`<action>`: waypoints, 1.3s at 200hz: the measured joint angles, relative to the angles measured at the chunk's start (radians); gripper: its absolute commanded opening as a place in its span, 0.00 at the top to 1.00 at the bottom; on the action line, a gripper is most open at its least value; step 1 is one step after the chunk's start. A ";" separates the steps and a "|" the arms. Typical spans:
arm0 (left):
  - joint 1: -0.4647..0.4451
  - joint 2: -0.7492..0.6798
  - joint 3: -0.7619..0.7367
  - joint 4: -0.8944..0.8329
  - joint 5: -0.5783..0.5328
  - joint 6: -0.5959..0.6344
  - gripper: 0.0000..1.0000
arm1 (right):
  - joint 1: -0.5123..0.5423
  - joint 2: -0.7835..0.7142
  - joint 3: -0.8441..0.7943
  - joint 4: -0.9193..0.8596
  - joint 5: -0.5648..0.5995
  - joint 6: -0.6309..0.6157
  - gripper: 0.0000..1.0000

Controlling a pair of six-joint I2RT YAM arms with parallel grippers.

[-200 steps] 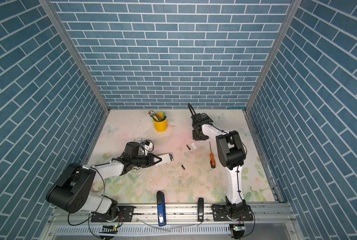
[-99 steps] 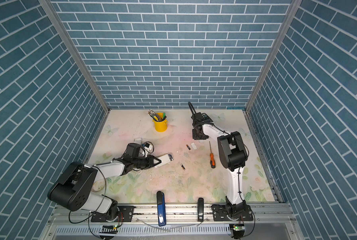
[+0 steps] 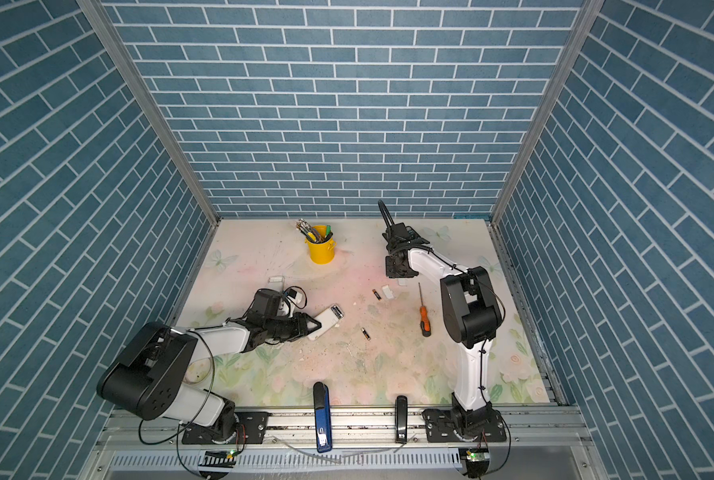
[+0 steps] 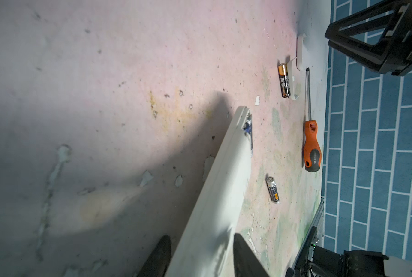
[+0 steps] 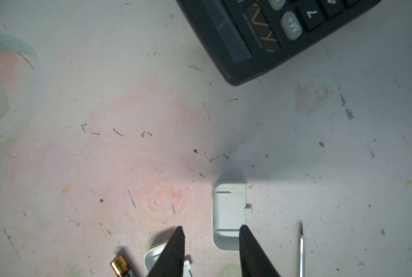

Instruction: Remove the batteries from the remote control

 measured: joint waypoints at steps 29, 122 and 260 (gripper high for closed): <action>-0.001 0.000 -0.003 0.014 -0.017 0.000 0.53 | 0.000 -0.014 -0.006 0.001 -0.005 0.000 0.60; -0.001 -0.076 -0.003 -0.080 -0.164 0.031 0.48 | 0.000 -0.173 -0.111 -0.005 -0.007 0.000 0.53; -0.001 -0.349 0.006 -0.419 -0.349 0.023 0.47 | -0.027 -0.493 -0.513 -0.064 0.066 0.108 0.45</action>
